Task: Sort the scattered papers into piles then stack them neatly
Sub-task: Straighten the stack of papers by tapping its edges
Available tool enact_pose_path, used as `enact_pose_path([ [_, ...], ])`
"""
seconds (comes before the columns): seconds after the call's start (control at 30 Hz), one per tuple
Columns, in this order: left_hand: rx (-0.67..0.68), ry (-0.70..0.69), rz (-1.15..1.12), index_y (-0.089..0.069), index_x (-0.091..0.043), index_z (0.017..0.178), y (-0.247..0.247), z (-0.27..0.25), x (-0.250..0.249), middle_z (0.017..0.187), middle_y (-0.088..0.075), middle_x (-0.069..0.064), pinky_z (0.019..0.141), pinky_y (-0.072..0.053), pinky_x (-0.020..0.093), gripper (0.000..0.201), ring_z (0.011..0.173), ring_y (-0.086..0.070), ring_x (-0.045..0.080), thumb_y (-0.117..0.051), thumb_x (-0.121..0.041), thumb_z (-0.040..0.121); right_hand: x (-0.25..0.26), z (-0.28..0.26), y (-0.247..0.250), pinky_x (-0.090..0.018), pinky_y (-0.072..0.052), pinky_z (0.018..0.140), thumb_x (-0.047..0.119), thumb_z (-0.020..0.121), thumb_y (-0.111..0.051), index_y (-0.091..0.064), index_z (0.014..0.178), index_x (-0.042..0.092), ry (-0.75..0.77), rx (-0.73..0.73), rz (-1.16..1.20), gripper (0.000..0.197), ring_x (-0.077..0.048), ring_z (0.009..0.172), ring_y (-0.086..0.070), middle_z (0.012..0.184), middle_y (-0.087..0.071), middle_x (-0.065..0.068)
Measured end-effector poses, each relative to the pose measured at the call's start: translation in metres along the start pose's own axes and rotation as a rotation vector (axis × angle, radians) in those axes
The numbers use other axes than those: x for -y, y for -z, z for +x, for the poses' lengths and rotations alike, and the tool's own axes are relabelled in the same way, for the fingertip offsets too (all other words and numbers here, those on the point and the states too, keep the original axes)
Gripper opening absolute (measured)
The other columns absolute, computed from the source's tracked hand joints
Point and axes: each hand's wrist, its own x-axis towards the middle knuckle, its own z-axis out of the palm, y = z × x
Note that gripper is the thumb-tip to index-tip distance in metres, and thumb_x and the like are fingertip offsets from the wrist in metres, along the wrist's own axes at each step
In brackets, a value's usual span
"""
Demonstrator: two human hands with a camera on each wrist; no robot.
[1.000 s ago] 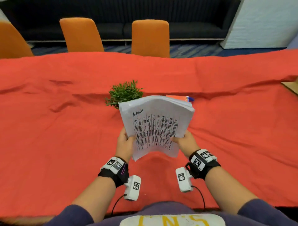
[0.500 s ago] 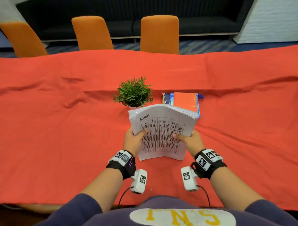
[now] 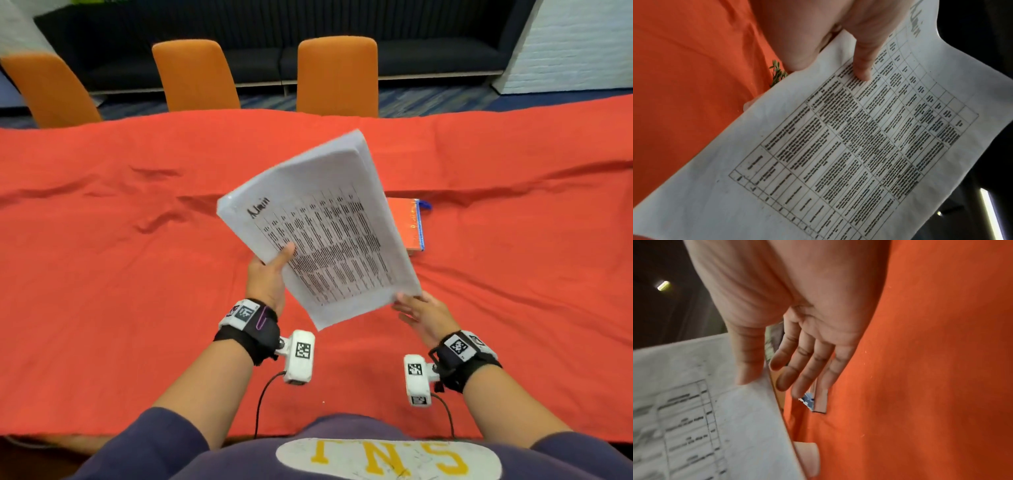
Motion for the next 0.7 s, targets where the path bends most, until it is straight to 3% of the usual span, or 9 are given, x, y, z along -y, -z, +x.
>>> enact_pose_path([
  [0.1, 0.016, 0.127, -0.16, -0.055, -0.001, 0.126, -0.009, -0.003, -0.004, 0.121, -0.065, 0.017, 0.101, -0.044, 0.05, 0.059, 0.116, -0.06, 0.033, -0.078, -0.009, 0.073, 0.011, -0.002, -0.014, -0.033, -0.049, 0.086, 0.013, 0.079, -0.065, -0.06, 0.1, 0.017, 0.023, 0.064, 0.281, 0.022, -0.017, 0.086, -0.066, 0.092, -0.071, -0.002],
  [0.2, 0.062, 0.21, -0.203, -0.053, -0.004, 0.131, -0.019, -0.012, -0.002, 0.126, -0.063, 0.017, 0.104, -0.042, 0.053, 0.075, 0.118, -0.059, 0.032, -0.084, -0.017, 0.064, 0.022, -0.006, -0.035, -0.034, -0.052, 0.091, 0.009, 0.084, -0.06, -0.059, 0.116, 0.015, 0.048, 0.156, 0.355, 0.033, -0.02, 0.101, -0.064, 0.109, -0.07, -0.005],
  [0.3, 0.061, 0.257, -0.225, -0.049, -0.005, 0.135, -0.021, -0.016, -0.002, 0.135, -0.056, 0.016, 0.112, -0.032, 0.052, 0.097, 0.13, -0.048, 0.031, -0.092, -0.027, 0.051, 0.03, -0.009, -0.043, -0.039, -0.048, 0.1, 0.004, 0.088, -0.054, -0.054, 0.126, 0.011, 0.08, 0.226, 0.407, 0.039, -0.023, 0.115, -0.061, 0.125, -0.064, -0.011],
  [0.4, 0.106, 0.278, -0.233, -0.049, -0.003, 0.134, -0.017, -0.019, -0.005, 0.133, -0.058, 0.016, 0.11, -0.037, 0.049, 0.077, 0.126, -0.053, 0.03, -0.081, -0.02, 0.066, 0.034, -0.009, -0.038, -0.037, -0.051, 0.096, 0.003, 0.087, -0.055, -0.05, 0.132, 0.012, 0.101, 0.212, 0.377, 0.046, -0.021, 0.113, -0.063, 0.126, -0.063, -0.01],
  [0.53, 0.08, 0.26, -0.142, -0.059, -0.004, 0.125, -0.001, -0.021, 0.001, 0.125, -0.064, 0.012, 0.1, -0.047, 0.04, 0.047, 0.112, -0.063, 0.024, -0.069, -0.004, 0.079, 0.041, -0.008, -0.024, -0.04, -0.056, 0.086, -0.001, 0.087, -0.053, -0.059, 0.12, 0.01, 0.123, 0.197, 0.308, 0.035, -0.024, 0.103, -0.068, 0.116, -0.069, -0.01],
  [0.6, 0.028, 0.241, -0.099, -0.061, -0.005, 0.116, 0.015, -0.016, 0.001, 0.118, -0.067, 0.011, 0.089, -0.054, 0.035, 0.034, 0.1, -0.067, 0.021, -0.064, -0.001, 0.083, 0.045, -0.006, -0.012, -0.037, -0.058, 0.077, -0.004, 0.085, -0.053, -0.062, 0.115, 0.007, 0.14, 0.178, 0.253, 0.033, -0.024, 0.097, -0.07, 0.109, -0.072, -0.009],
  [0.7, 0.009, 0.189, 0.031, -0.063, -0.013, 0.102, 0.045, -0.004, 0.001, 0.096, -0.073, 0.006, 0.069, -0.057, 0.029, 0.024, 0.083, -0.067, 0.02, -0.061, 0.001, 0.083, 0.047, -0.006, 0.01, -0.035, -0.058, 0.073, -0.003, 0.075, -0.061, -0.063, 0.113, 0.003, 0.151, 0.149, 0.183, 0.038, -0.025, 0.093, -0.071, 0.105, -0.073, -0.009],
])
